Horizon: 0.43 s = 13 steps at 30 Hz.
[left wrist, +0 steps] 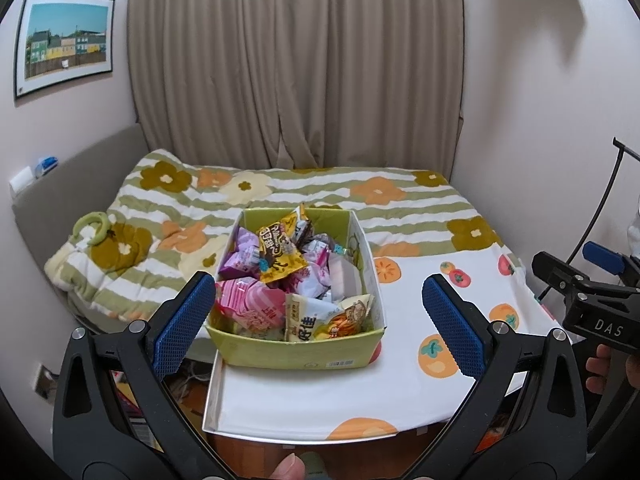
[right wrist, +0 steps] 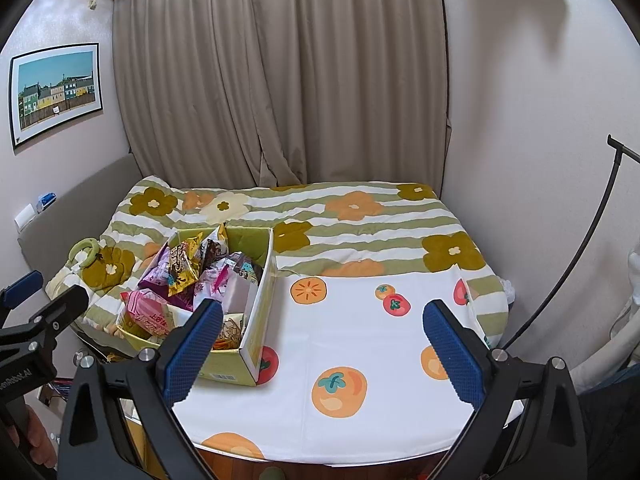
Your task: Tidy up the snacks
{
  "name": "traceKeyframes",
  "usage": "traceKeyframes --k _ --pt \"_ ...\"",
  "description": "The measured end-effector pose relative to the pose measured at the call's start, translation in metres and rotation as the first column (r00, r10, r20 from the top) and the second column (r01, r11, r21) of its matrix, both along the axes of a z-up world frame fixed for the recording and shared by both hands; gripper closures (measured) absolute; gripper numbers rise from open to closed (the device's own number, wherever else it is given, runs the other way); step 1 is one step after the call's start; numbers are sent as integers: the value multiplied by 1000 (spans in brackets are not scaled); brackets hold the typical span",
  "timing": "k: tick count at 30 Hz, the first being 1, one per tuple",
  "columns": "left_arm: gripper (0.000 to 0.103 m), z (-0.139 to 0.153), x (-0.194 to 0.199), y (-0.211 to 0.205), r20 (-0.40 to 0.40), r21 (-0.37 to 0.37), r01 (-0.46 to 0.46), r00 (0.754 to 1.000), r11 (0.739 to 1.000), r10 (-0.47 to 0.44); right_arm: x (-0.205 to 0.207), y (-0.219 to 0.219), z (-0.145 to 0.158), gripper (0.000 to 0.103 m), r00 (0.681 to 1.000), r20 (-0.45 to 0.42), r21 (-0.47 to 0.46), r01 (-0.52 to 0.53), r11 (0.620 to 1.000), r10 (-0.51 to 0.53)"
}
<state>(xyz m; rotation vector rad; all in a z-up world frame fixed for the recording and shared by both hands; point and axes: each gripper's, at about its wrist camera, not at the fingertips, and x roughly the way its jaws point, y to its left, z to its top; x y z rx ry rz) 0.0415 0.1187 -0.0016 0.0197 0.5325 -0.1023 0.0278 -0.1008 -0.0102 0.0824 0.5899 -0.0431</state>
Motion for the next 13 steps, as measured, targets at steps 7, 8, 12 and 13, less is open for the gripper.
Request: traceKeyframes --k 7,8,12,13 --pt "0 1 4 1 11 4 -4 1000 1000 4 0 0 0 3 1000 1 -1 0 1000 0" --pt "0 1 5 1 13 6 -3 1000 1000 3 0 1 0 3 1000 1 -1 0 1000 0" --pt "0 -1 9 1 23 18 -11 1000 1000 10 1 2 0 3 1000 -1 -1 -1 1000 1" --pt "0 -2 10 1 25 19 -14 1000 1000 14 2 2 -1 3 1000 -5 -2 -2 1000 2"
